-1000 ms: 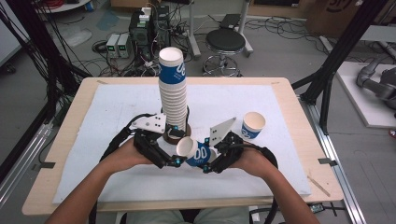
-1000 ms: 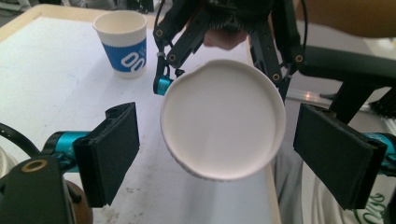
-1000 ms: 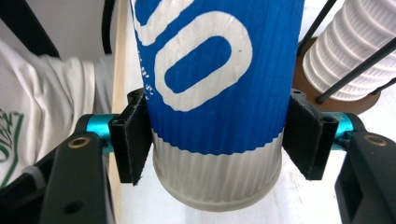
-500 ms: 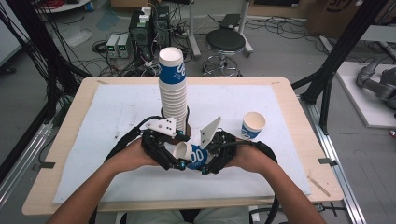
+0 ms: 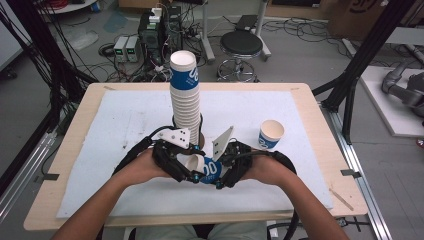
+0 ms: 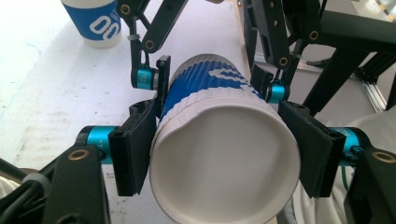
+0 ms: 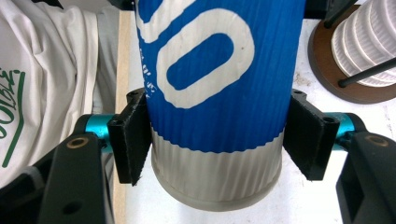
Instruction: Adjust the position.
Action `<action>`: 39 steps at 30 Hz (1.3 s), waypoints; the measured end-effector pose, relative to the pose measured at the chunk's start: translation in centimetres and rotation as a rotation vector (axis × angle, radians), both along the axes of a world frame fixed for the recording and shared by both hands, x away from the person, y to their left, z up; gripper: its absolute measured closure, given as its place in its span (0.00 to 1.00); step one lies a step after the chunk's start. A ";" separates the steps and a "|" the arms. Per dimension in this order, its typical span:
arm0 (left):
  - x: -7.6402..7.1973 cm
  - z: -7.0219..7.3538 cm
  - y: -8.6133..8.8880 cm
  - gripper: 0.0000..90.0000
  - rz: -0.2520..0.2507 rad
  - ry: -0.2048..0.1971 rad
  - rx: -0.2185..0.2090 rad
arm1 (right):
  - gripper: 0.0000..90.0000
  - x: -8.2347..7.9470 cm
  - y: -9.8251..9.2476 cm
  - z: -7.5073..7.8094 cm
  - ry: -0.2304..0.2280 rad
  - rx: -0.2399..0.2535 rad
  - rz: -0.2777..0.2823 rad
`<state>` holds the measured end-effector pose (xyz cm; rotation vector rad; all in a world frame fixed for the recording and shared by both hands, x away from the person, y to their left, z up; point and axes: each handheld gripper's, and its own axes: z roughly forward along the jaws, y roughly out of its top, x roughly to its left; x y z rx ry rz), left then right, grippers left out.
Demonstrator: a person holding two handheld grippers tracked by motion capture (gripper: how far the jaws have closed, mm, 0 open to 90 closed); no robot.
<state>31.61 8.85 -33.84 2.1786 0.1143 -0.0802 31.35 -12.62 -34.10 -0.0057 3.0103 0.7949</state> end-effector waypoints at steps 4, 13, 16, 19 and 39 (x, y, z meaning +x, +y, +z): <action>-0.1 -0.3 0.2 0.35 0.011 -0.002 -0.023 | 0.35 0.0 -0.1 0.0 -0.004 0.007 -0.001; -0.2 -1.1 0.8 0.35 0.029 -0.003 -0.057 | 0.23 0.3 -0.6 -0.3 0.041 0.098 -0.021; -0.2 -1.5 1.4 0.35 0.037 -0.002 -0.090 | 0.23 0.2 -1.5 -0.5 0.042 0.175 -0.034; -0.2 -1.6 1.7 0.35 0.041 -0.004 -0.101 | 0.23 0.2 -2.1 -0.6 0.042 0.208 -0.052; -0.7 -2.6 4.2 0.35 0.108 -0.053 -0.318 | 0.23 -0.8 -7.4 -2.3 0.017 0.550 -0.189</action>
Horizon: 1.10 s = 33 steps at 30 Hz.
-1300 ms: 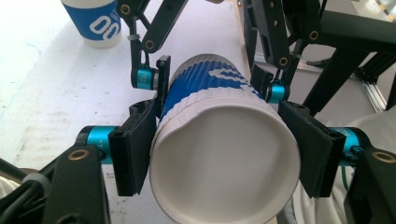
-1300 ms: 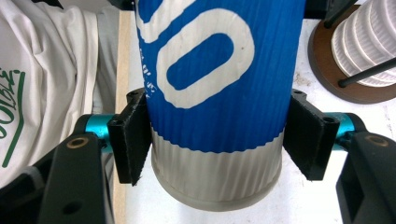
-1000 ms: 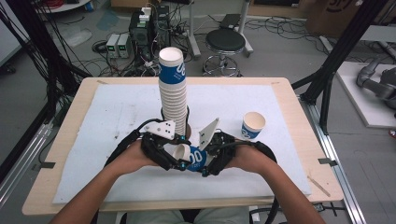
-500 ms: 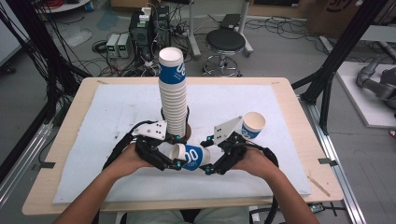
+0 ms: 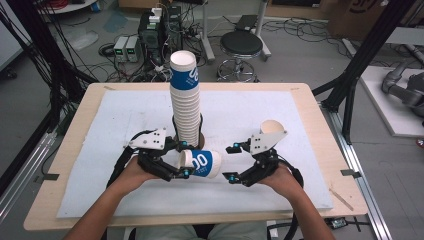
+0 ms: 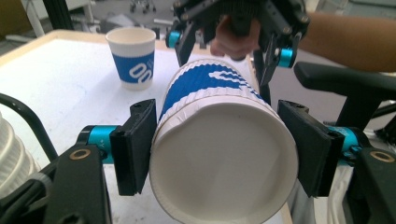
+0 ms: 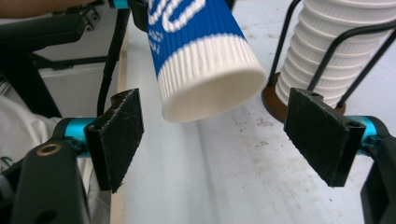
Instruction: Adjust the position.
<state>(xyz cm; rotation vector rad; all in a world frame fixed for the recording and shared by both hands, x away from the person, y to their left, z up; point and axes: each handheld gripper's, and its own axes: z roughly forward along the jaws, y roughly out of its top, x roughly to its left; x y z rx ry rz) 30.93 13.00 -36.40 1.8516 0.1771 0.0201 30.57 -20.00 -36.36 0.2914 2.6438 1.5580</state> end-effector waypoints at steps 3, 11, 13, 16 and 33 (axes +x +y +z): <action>-0.1 -0.2 0.3 0.34 -0.008 -0.014 -0.040 | 0.23 -0.1 -0.5 -0.6 0.000 0.044 -0.003; -0.4 -0.5 0.6 0.35 -0.037 -0.034 -0.122 | 0.22 -0.4 -0.9 -1.6 0.014 0.138 -0.009; -0.5 -0.6 0.6 0.35 -0.047 -0.041 -0.133 | 0.21 -0.4 -0.8 -1.6 0.014 0.140 -0.005; -0.5 -0.6 0.6 0.34 -0.054 -0.042 -0.140 | 0.21 -0.5 -0.5 -1.5 0.015 0.151 0.006; -0.5 -0.8 -0.2 0.35 -0.103 -0.048 -0.162 | 0.21 -0.7 0.5 -1.5 0.037 0.155 0.048</action>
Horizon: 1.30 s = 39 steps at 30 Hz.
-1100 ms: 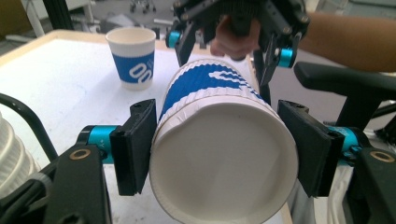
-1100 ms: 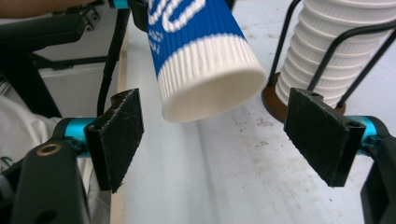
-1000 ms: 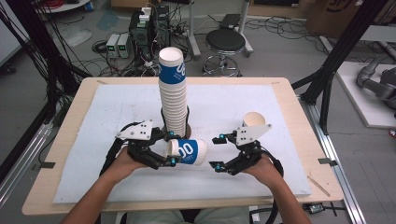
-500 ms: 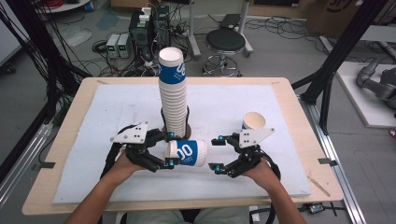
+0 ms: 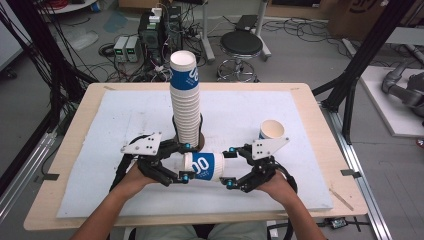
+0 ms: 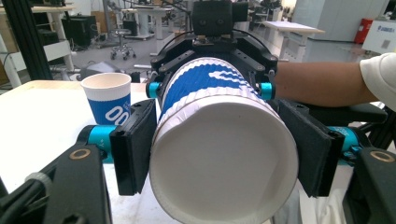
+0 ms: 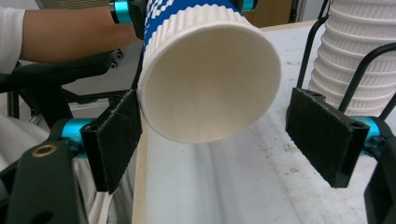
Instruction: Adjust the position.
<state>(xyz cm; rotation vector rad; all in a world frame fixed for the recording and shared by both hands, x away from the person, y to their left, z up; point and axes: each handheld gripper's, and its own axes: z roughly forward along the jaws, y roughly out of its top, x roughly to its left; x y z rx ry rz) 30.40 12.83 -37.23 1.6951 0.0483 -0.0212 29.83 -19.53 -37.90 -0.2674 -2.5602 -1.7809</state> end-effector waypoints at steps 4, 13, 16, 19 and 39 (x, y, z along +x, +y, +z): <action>0.0 0.0 -0.3 0.35 -0.020 0.004 -0.014 | 0.21 0.0 0.2 0.0 0.007 -0.001 0.016; 0.1 -0.2 -0.4 0.35 -0.040 0.020 -0.056 | 0.20 -0.1 0.3 0.0 0.027 0.023 0.039; 0.0 -0.4 -0.7 0.35 -0.049 0.022 -0.063 | 0.20 -0.1 0.4 -0.1 0.030 0.035 0.053; 0.0 -0.4 -0.8 0.35 -0.051 0.020 -0.061 | 0.22 -0.2 0.5 0.0 0.031 0.036 0.066; -0.1 -0.7 -0.9 0.36 -0.032 0.012 -0.008 | 0.37 0.0 0.3 0.1 0.015 -0.021 0.069</action>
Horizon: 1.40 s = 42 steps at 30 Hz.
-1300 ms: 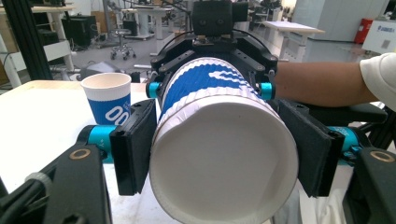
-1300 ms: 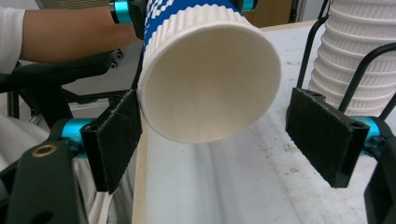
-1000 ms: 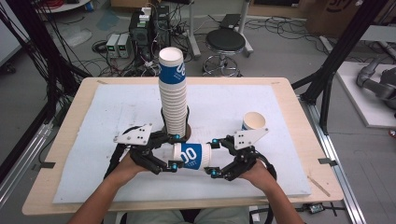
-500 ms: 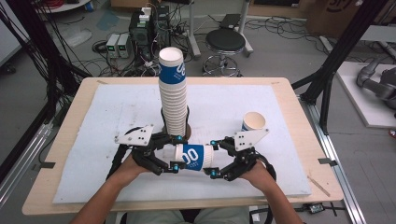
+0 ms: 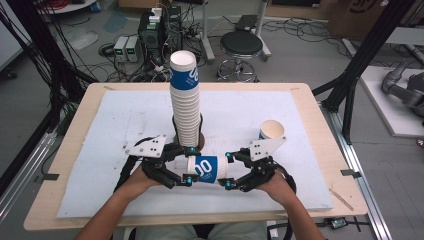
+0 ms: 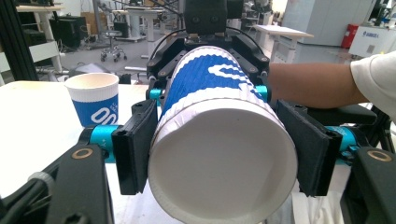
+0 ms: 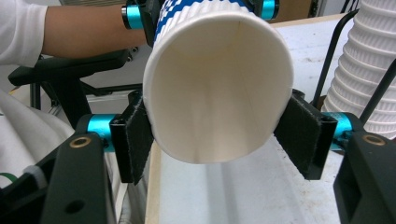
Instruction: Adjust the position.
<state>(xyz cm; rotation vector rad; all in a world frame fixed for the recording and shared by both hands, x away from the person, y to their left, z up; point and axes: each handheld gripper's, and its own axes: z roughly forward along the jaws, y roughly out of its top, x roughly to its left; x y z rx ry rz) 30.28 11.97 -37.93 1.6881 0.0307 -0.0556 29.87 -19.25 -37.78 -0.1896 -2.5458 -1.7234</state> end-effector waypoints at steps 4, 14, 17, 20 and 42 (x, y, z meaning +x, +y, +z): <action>-0.1 0.0 -0.1 0.29 0.026 0.006 0.019 | 0.38 0.1 0.0 0.2 -0.001 -0.016 0.000; -0.1 1.2 0.9 0.17 0.121 0.054 0.126 | 0.38 0.5 -0.7 1.5 -0.009 -0.074 -0.019; 0.0 2.2 1.5 0.17 0.130 0.038 0.195 | 0.38 0.6 -0.7 2.1 -0.019 -0.122 -0.015; 0.0 2.7 1.7 0.17 0.123 0.035 0.224 | 0.38 0.8 -0.4 2.8 -0.035 -0.182 -0.008; 0.7 4.9 -1.2 0.18 0.048 0.008 0.528 | 0.38 1.6 4.7 5.3 -0.108 -0.563 0.097</action>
